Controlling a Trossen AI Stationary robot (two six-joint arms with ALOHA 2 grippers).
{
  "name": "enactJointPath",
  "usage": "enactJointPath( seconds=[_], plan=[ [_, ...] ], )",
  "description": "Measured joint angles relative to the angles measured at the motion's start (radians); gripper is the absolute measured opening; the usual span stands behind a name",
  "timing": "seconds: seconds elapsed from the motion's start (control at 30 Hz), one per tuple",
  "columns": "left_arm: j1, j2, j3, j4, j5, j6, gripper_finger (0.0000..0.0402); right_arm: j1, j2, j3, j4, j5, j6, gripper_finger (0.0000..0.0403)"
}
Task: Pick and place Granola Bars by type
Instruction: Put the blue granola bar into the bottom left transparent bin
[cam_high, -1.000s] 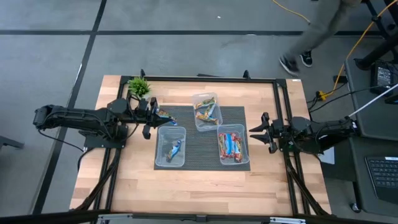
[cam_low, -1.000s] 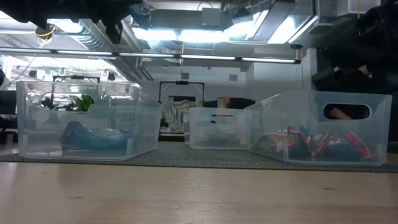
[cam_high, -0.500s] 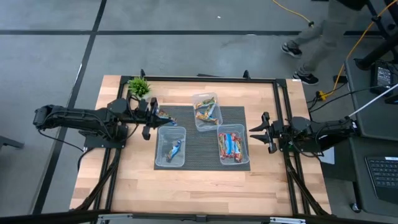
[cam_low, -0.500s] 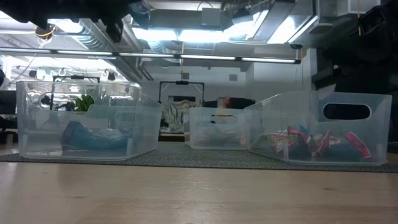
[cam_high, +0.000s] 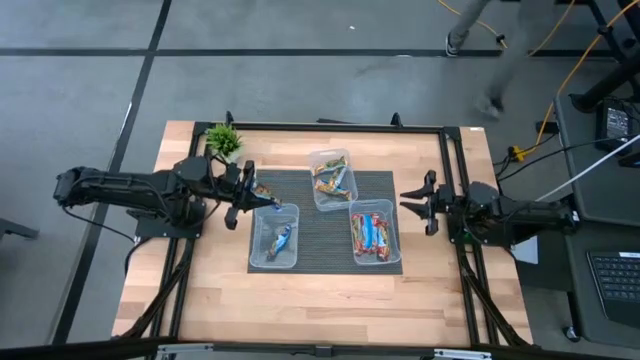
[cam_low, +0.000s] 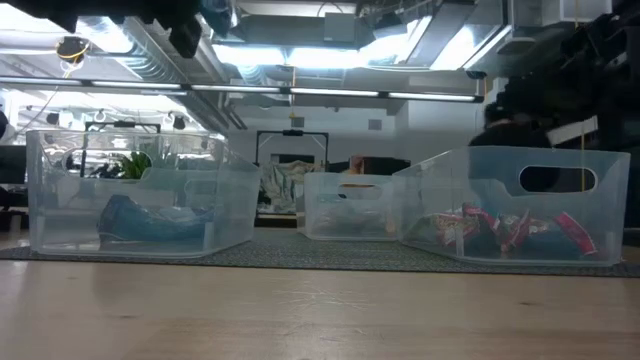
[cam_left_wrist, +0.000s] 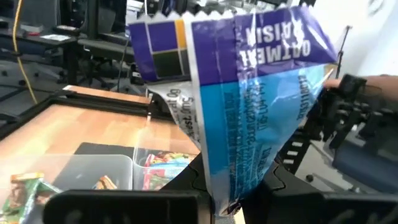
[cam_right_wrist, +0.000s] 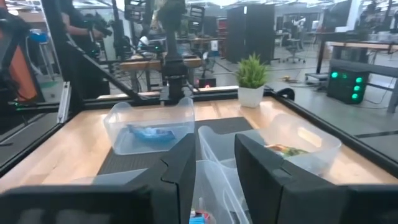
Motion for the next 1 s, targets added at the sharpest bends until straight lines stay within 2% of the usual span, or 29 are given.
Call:
enactJointPath(
  seconds=[0.2,0.37,0.57,0.77,1.0],
  plan=[
    [0.012,0.0,0.019,-0.02,0.0,0.023,0.0037,-0.015,-0.02,0.0,0.0,0.0,0.0,0.0115],
    [0.01,0.0,0.031,-0.043,0.025,-0.015,0.0034,-0.015,-0.02,0.0,0.0,0.0,0.0,0.0115],
    [-0.006,0.012,0.135,-0.337,0.011,-0.035,0.0035,-0.015,-0.019,0.0,-0.001,0.0,0.0,0.0115],
    [-0.041,0.048,0.148,-0.527,-0.002,-0.129,0.0035,-0.015,-0.019,0.0,-0.001,0.0,0.0,0.0115],
    [-0.053,0.104,0.161,-0.581,0.015,-0.256,0.0034,-0.015,-0.019,0.0,-0.001,0.0,-0.001,0.0115]
  ],
)
